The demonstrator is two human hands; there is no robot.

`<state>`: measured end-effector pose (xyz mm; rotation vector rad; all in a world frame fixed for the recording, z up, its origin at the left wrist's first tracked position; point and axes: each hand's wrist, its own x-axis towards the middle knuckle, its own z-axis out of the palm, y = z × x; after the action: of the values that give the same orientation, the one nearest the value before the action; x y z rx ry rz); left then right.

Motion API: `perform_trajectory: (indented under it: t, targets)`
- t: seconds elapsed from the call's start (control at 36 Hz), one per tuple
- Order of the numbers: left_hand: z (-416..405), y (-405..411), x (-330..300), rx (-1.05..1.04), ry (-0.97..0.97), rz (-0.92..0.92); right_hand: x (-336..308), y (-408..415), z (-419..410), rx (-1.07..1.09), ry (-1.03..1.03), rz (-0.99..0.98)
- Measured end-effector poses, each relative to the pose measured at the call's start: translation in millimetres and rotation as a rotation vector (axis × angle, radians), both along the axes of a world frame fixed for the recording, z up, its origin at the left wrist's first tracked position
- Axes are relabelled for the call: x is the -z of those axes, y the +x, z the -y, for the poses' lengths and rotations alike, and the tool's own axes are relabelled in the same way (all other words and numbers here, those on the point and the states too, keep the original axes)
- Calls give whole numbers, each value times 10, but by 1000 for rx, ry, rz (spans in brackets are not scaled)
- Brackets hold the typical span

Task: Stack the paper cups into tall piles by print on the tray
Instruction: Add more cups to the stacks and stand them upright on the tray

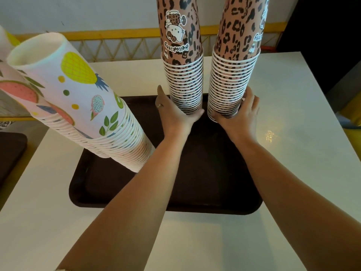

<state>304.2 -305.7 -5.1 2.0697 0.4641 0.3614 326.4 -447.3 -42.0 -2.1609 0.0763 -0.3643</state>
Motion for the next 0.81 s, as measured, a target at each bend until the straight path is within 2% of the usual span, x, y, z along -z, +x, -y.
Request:
perform_trajectory:
  t: [0.08, 0.17, 0.28, 0.36, 0.47, 0.58, 0.81]
  targets:
    - [121, -324, -16, -9, 12, 15, -41, -169, -55, 83, 13, 19]
    - [198, -795, -18, 31, 47, 136, -102, -451, -142, 119, 49, 107]
    - [124, -1442, -34, 150, 109, 258, -170, -827, -345, 86, 80, 121]
    - [-121, -1795, 13, 104, 99, 290, -219, -1059, -551, -18, 80, 83]
    - [-634, -1954, 66, -181, -6, 235, -269, -1279, -876, -193, 64, -18]
    - [-1172, -1871, -14, -362, 32, 153, -271, -1429, -1232, -276, 59, -150]
    - [-1765, -1505, -82, -199, -81, 16, -239, -1603, -1854, -152, 71, -153]
